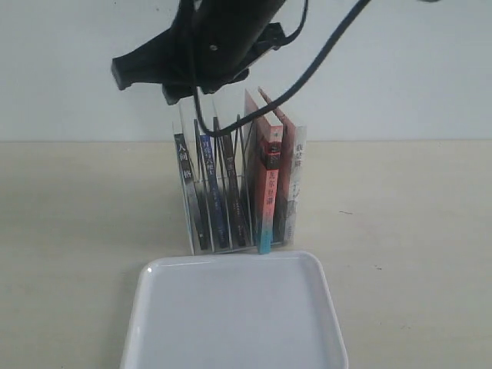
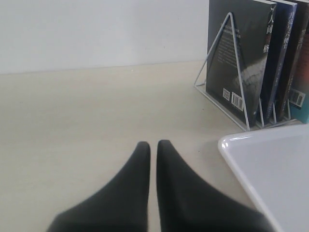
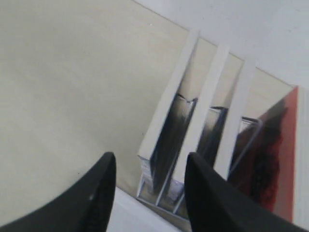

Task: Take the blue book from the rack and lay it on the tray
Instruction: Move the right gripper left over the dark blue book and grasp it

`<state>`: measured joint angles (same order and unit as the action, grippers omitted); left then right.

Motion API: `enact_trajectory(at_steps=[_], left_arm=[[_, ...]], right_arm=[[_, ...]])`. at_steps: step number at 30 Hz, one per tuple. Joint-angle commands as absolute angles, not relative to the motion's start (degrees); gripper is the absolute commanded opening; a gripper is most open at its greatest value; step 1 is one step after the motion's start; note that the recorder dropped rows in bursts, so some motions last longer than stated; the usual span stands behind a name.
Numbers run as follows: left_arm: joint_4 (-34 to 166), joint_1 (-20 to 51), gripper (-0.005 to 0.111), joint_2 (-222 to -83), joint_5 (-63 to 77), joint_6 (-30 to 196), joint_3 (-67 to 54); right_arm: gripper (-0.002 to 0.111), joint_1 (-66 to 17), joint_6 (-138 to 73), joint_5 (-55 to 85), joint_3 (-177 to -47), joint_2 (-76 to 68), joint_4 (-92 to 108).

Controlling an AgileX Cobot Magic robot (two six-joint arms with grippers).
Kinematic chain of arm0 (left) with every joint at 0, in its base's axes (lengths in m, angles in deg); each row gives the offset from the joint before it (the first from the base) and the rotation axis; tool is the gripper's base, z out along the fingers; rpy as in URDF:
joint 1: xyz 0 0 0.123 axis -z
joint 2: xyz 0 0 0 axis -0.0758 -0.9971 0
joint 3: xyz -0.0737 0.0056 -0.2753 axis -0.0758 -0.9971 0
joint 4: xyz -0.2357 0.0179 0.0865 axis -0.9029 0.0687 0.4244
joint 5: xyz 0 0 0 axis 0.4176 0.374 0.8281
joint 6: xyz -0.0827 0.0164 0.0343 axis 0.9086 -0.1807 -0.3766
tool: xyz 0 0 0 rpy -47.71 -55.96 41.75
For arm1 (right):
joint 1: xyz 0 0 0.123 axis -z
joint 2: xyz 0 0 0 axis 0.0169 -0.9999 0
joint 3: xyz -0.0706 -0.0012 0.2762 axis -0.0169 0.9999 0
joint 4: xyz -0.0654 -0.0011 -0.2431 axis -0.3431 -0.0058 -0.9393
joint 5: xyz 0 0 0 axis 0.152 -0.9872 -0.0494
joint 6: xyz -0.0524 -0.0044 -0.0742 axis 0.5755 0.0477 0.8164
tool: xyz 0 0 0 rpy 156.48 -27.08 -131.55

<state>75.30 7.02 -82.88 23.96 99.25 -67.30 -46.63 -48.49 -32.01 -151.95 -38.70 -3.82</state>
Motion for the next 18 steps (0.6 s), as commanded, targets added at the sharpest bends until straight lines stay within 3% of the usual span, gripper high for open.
enact_trajectory(at_steps=[1, 13, 18], left_arm=[[75.1, 6.8, 0.004, -82.8, 23.8, 99.0, -67.1], [75.1, 6.8, 0.004, -82.8, 23.8, 99.0, -67.1], [75.1, 6.8, 0.004, -82.8, 23.8, 99.0, -67.1]], right_arm=[[0.043, -47.6, -51.1, -32.6, -156.7, -42.0, -6.7], [0.042, -47.3, -52.4, -43.1, -171.9, -52.6, -9.0], [0.030, -45.2, -52.8, -43.7, -173.2, -54.5, -8.3]])
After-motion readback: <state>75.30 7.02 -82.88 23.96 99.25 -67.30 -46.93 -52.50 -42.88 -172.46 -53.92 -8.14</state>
